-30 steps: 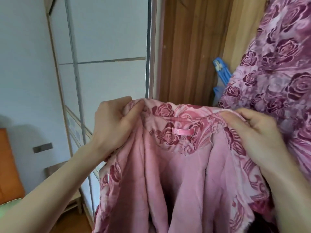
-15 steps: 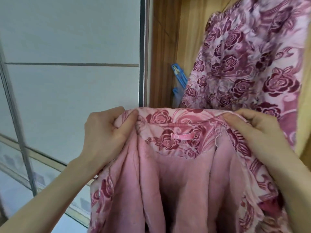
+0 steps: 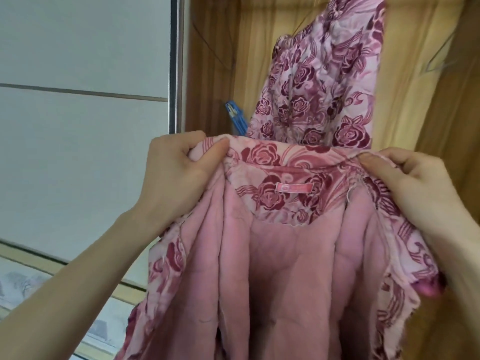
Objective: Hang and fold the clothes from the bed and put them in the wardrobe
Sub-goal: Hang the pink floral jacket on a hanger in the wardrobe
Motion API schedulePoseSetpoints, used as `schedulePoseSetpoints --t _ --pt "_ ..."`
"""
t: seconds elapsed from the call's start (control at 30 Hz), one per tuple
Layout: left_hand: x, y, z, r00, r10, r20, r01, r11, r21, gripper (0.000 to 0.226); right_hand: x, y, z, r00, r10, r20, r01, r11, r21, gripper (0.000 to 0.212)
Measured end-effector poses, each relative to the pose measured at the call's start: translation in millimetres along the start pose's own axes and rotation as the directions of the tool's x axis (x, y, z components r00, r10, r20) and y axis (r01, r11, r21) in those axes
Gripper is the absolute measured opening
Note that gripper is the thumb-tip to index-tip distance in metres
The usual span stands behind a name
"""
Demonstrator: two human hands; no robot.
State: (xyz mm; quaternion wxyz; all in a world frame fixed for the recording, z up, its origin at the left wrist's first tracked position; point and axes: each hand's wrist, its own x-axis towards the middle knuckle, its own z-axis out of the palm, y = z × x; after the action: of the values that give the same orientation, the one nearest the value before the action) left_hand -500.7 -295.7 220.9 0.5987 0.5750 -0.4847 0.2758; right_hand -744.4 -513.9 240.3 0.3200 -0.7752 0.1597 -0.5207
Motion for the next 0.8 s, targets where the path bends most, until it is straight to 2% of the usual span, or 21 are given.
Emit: schedulePoseSetpoints --t 0.2,0.4,0.6,0.8 --pt "29.5 7.0 45.8 0.998 0.033 0.061 -0.025 0.992 -0.124 0.056 19.8 5.8 -33.8 0.998 0.008 -0.070 -0.010 1.000 -0.023 0.055" --pt "53.6 -15.3 72.8 0.982 0.093 0.162 -0.076 0.991 -0.108 0.057 33.4 7.7 -69.2 0.996 -0.013 -0.090 -0.003 0.984 -0.176 0.032" --pt "67.8 -42.4 73.4 0.954 0.085 0.287 -0.056 0.993 -0.109 0.058 35.9 6.8 -80.3 0.998 -0.063 0.031 0.070 0.951 -0.301 0.026" --pt "76.6 -39.5 75.4 0.950 0.087 0.300 -0.026 0.979 -0.201 0.058 49.3 13.1 -76.7 0.988 -0.132 0.082 0.153 0.911 -0.383 0.030"
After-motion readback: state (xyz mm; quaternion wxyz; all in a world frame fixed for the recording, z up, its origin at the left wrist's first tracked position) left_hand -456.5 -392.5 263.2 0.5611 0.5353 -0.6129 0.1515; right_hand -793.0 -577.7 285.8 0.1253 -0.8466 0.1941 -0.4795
